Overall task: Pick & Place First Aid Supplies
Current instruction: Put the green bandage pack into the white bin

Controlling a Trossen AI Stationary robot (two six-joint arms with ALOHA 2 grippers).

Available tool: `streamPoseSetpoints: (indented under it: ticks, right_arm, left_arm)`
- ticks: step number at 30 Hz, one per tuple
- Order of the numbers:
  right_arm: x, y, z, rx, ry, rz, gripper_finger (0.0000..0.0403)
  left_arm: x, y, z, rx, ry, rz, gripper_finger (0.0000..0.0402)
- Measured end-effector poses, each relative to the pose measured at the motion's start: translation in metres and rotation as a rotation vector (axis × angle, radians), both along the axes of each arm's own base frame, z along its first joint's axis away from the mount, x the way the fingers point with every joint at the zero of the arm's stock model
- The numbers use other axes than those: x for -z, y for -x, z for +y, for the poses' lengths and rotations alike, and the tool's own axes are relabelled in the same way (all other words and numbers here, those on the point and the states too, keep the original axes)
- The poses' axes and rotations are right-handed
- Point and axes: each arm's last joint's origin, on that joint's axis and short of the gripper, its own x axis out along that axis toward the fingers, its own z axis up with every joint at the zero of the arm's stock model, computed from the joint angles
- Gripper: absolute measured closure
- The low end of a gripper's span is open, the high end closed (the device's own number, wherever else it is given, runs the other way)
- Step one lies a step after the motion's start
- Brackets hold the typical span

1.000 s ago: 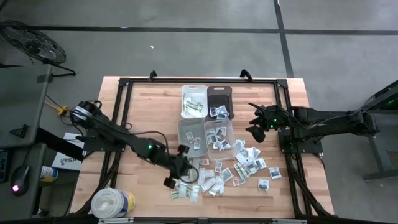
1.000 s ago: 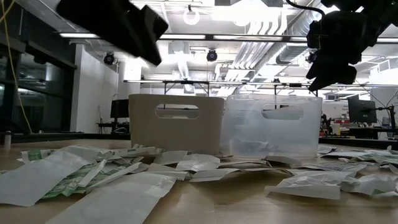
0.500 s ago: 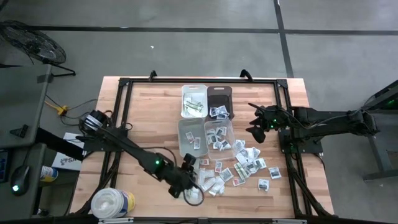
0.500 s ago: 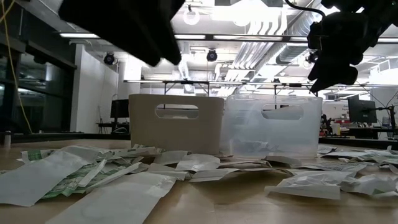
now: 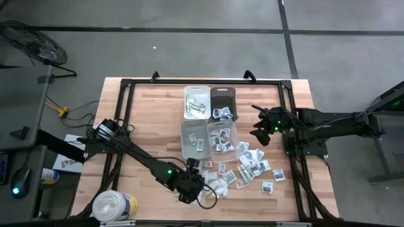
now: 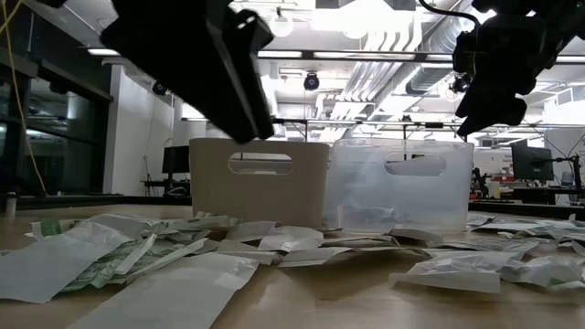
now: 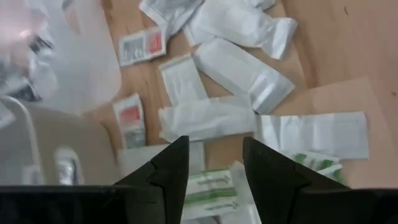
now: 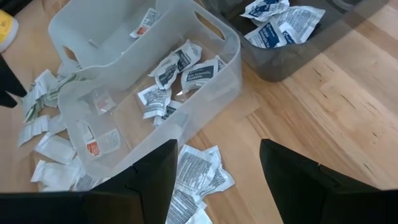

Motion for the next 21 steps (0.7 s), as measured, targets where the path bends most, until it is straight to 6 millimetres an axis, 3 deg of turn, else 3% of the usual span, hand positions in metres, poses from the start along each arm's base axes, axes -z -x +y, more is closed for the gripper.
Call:
streamPoseSetpoints:
  ticks: [5,15,21]
  right_arm:
    - [0.000,0.000,0.000,-0.028,0.009,0.007,0.0181]
    - [0.001,0.001,0.001,-0.072,0.015,0.016,0.0181]
    - [0.001,0.001,0.001,-0.077,0.017,0.017,0.0181]
  left_arm:
    - [0.009,0.007,-0.012,-0.035,0.019,0.030,0.0263]
    - [0.013,0.010,-0.017,-0.056,0.030,0.034,0.0331]
    - [0.013,0.010,-0.018,-0.044,0.052,0.045,0.0307]
